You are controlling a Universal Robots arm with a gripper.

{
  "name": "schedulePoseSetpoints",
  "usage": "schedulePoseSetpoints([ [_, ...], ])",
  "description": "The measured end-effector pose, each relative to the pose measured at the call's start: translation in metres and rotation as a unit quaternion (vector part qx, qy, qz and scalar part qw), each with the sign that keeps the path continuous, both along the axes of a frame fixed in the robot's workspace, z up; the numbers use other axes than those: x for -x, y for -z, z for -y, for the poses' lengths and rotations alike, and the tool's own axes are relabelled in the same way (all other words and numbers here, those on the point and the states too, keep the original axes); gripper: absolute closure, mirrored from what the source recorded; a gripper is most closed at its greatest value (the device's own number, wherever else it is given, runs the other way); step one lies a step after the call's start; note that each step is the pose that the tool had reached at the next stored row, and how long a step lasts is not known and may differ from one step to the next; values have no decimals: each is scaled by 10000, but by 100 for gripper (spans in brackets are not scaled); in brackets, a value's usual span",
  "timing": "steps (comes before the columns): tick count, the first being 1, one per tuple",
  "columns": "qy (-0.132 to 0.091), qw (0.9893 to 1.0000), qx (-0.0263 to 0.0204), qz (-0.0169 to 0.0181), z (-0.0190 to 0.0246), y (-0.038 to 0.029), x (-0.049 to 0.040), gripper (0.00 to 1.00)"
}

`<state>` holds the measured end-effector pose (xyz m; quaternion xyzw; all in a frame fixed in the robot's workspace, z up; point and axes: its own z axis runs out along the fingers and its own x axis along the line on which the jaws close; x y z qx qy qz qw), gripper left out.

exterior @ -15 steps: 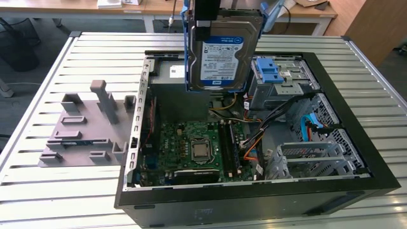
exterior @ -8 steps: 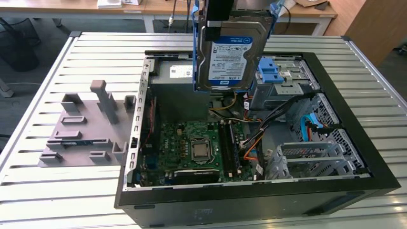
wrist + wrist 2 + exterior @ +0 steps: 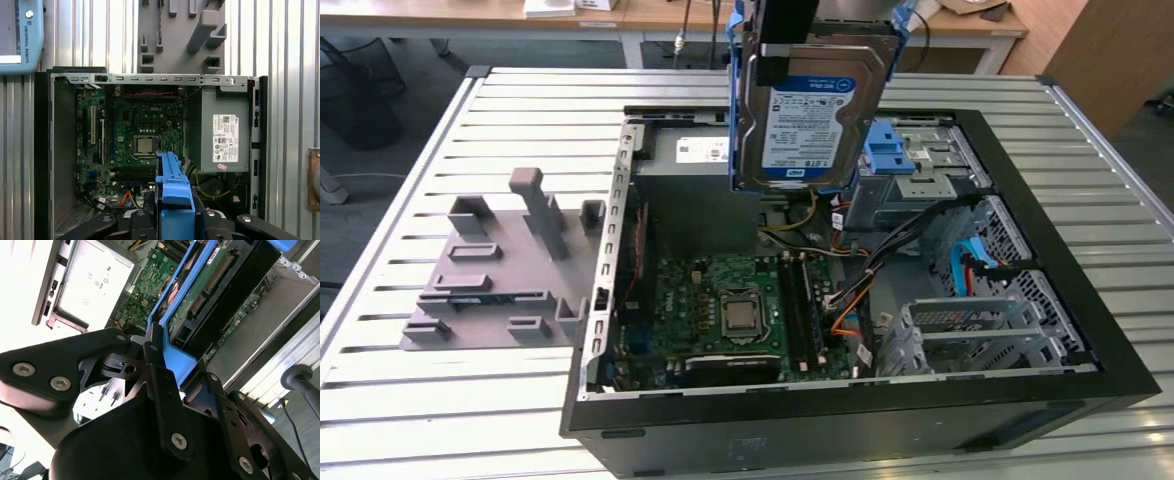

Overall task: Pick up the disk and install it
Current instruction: 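Insert the disk into the insertion slot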

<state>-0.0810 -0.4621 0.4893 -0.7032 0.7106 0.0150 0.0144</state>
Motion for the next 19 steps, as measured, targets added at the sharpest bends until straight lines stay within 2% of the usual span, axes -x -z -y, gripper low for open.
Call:
schedulePoseSetpoints([
  [7, 0, 10000, 0, 0, 13, 0, -3, 64],
  [10, 26, 10000, 0, 0, 61, 1, -2, 64],
  [19, 62, 10000, -1, 0, 240, 13, -2, 64],
])
